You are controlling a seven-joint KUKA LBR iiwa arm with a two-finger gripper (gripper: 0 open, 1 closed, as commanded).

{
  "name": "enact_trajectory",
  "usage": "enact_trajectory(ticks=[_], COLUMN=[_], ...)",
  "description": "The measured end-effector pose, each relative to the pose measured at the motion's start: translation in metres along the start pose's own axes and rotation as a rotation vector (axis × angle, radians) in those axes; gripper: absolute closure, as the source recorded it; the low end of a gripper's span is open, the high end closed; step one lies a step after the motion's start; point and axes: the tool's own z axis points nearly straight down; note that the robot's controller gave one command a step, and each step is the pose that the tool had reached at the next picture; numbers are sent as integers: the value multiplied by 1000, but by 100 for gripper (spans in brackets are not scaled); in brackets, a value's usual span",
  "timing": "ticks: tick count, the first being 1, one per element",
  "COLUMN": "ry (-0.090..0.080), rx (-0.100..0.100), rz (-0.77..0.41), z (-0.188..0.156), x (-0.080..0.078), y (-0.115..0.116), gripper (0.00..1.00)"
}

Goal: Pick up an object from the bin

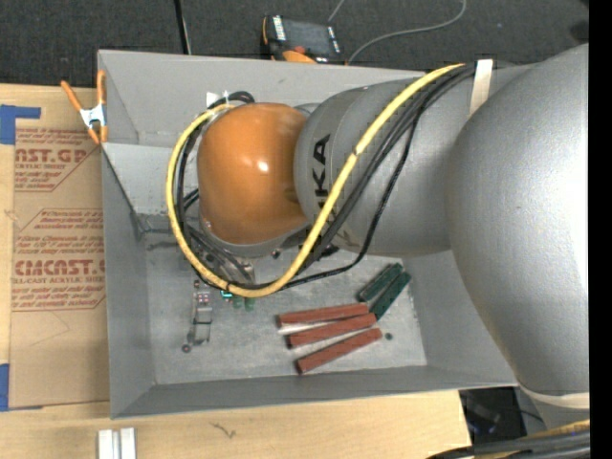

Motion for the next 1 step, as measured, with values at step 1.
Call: enact_trajectory(ticks=[1], ry=[1], rx=[3], rz=[28], z=[116], x=[10], y=[-56], gripper=[0])
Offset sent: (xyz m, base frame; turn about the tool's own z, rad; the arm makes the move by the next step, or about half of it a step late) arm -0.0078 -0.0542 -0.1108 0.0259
